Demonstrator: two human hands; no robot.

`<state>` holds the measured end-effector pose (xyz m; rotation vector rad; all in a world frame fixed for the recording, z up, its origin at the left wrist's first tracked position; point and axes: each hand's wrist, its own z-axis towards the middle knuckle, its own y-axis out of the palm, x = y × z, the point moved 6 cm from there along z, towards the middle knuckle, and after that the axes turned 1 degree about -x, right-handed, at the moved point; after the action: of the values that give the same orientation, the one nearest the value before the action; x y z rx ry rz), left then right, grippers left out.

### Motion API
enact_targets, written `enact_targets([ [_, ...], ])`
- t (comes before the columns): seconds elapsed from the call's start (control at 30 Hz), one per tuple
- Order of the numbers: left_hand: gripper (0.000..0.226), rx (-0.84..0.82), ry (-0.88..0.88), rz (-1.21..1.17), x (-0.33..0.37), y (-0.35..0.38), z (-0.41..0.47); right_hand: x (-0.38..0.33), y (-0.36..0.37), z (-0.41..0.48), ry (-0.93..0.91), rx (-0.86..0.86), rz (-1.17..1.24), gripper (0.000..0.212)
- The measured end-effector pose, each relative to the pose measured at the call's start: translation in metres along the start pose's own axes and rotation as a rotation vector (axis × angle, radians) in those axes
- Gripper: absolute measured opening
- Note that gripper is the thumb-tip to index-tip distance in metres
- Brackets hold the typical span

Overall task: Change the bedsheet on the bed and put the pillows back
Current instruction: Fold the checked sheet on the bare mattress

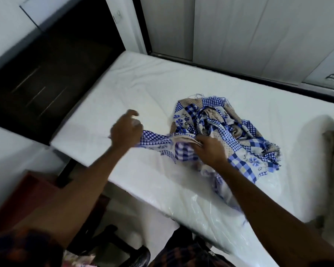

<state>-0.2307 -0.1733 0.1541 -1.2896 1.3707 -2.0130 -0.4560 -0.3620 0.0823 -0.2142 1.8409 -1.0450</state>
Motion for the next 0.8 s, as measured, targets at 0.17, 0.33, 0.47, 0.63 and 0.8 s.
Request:
enact_targets([
  [0.17,0.063,-0.342,0.27,-0.058,0.098,0.04,-0.056,-0.097,-0.017,0.018,-0.181,0.133,-0.064,0.023],
  [0.33,0.031,-0.19,0.27,0.007,0.108,0.019,-0.041,-0.089,-0.032,-0.007,-0.318,0.24,0.123,0.028],
  [0.47,0.01,-0.066,0.043,-0.238,0.1,-0.005,-0.037,-0.031,-0.02,-0.029,-0.146,0.203,-0.031,0.04],
  [0.63,0.027,0.284,-0.701,-0.815,0.023,-0.049,-0.038,0.074,-0.001,-0.079,0.26,-0.05,-0.299,0.04],
  [0.8,0.012,0.252,-0.319,-0.738,0.012,-0.054,-0.053,0.005,-0.045,-0.064,0.073,0.185,0.0,0.039],
])
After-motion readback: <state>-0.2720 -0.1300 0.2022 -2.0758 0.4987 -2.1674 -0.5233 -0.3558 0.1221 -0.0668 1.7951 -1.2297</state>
